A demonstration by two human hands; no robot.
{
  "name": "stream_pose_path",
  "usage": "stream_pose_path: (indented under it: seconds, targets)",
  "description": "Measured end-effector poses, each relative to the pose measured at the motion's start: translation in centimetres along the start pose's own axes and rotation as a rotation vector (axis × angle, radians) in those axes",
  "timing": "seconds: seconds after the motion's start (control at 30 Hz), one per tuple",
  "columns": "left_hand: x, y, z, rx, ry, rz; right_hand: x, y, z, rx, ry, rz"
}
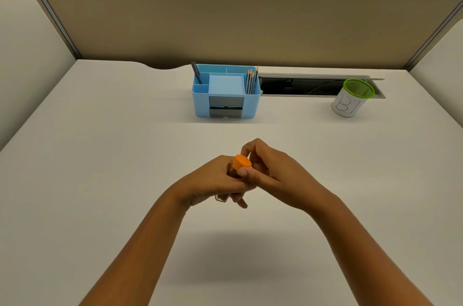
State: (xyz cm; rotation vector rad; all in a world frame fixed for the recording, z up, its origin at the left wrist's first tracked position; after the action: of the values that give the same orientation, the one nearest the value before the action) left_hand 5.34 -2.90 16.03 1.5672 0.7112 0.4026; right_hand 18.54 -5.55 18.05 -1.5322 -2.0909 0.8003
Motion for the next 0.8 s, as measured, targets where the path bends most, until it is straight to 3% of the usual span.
stream_pose_path:
  seconds: [0.1, 0.23, 0.37, 0.47, 0.6, 0.73, 0.8]
  targets:
    - [0.1, -0.1, 0.0, 0.120, 0.073, -0.047, 0.0, -0.1, 0.1, -0.066, 0.086, -0.017]
    - [0.8, 0.3, 0.2, 0.570, 0.581, 0.046, 0.3, -0.7, 0.2, -0.085, 0.300, 0.042]
    - [0.5, 0.4, 1.8, 0.657, 0.757, 0.106, 0.5, -1.2, 0.3, -0.115, 0.451, 0.084]
    - [0.5, 0.3, 2.5, 0.605, 0.765, 0.143, 0.3, -1.4, 0.5, -0.023, 0.477, 0.046]
    - [0.8, -0.5, 3.8, 0.578, 0.634, 0.184, -0.3, -1.3, 0.6, 0.083, 0.458, -0.063]
    - [0.4, -1.2, 4.2, 0.276, 0.536, 0.130, -0.9, -1.7, 0.4, 0.048, 0.406, -0.202]
    - [0.2, -1.9, 4.7, 0.162, 0.378, 0.088, -1.1, -2.0, 0.0, 0.088, 0.379, -0.292]
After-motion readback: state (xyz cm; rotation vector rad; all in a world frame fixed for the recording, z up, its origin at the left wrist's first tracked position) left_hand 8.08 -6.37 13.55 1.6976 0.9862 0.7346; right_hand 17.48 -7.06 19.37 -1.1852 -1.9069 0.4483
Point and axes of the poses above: each hand's wrist, its own x-axis towards the middle knuckle, its own z-axis out of the palm, y = z × x, the point moved 3 cm from there along x, towards the middle knuckle, and after that the axes turned 4 degrees about z, right-handed, at the moved point
